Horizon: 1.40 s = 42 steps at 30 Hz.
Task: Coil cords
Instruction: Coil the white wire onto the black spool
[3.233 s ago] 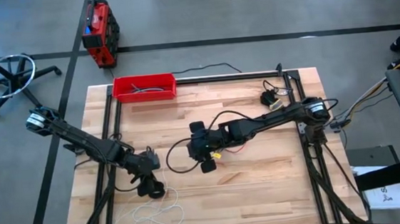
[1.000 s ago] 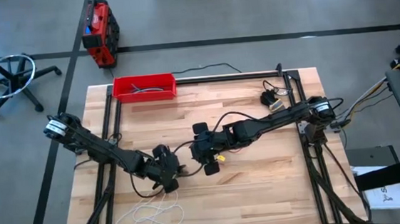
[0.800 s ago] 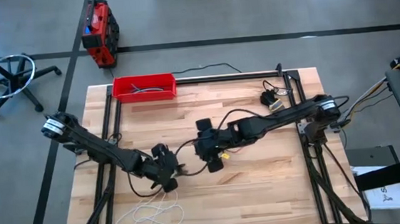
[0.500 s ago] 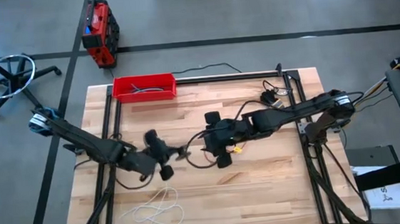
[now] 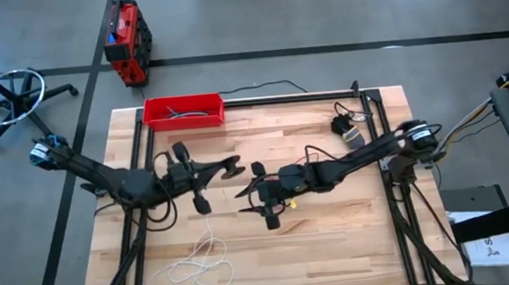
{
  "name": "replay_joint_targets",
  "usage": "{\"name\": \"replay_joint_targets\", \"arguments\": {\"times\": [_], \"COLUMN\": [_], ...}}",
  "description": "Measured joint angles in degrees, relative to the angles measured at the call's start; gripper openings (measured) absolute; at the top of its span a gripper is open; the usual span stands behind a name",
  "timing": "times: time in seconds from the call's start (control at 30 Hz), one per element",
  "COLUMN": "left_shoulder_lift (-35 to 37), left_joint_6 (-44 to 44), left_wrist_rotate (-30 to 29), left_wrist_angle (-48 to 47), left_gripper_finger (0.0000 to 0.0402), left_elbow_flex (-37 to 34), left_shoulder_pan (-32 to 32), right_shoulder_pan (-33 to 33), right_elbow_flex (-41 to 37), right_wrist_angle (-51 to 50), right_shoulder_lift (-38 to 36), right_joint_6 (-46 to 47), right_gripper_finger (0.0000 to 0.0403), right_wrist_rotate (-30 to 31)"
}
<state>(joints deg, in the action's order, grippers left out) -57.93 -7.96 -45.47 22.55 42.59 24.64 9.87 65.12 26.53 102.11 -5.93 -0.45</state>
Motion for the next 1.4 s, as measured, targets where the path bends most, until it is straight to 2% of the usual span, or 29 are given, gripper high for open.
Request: {"name": "replay_joint_targets", "arguments": {"times": [0.2,0.33,0.47,0.67,0.8,0.9,1.03,1.23,1.4], "left_shoulder_lift": [0.5,0.6,0.7,3.1,7.2,9.8,12.4,14.8,15.8], "left_joint_6": [-4.6,-6.9,-8.9,-12.5,-12.4,-11.6,-11.4,-12.0,-12.3], "left_wrist_rotate": [3.0,3.5,4.1,4.2,4.2,4.4,6.3,8.4,11.2], "left_wrist_angle": [5.0,5.9,5.9,6.6,3.1,1.2,0.8,1.0,1.1], "left_gripper_finger": [0.0000,0.0000,0.0000,0.0000,0.0000,0.0000,0.0000,0.0000,0.0000], "left_elbow_flex": [0.0,0.0,0.0,1.0,1.3,0.8,-0.1,-0.9,-1.2], "left_shoulder_pan": [-1.2,-1.4,-1.4,-1.4,-1.1,-1.1,-1.1,-1.1,-1.1], "right_shoulder_pan": [0.0,0.0,0.0,0.2,0.3,0.3,0.3,0.4,0.8], "right_elbow_flex": [4.4,7.8,10.8,17.0,23.0,26.3,27.3,27.1,27.1], "right_wrist_angle": [-0.3,-0.2,-4.0,-18.5,-32.3,-37.5,-36.3,-29.3,-18.9], "right_shoulder_lift": [4.4,5.6,5.7,5.6,5.6,5.4,5.4,8.3,13.5], "right_joint_6": [0.0,-0.1,0.0,2.3,3.9,5.6,7.0,9.7,9.8], "right_gripper_finger": [0.0186,0.0186,0.0186,0.0186,0.0186,0.0186,0.0186,0.0186,0.0186], "right_wrist_rotate": [0.0,0.0,0.5,0.5,0.6,1.0,4.0,13.7,14.4]}}
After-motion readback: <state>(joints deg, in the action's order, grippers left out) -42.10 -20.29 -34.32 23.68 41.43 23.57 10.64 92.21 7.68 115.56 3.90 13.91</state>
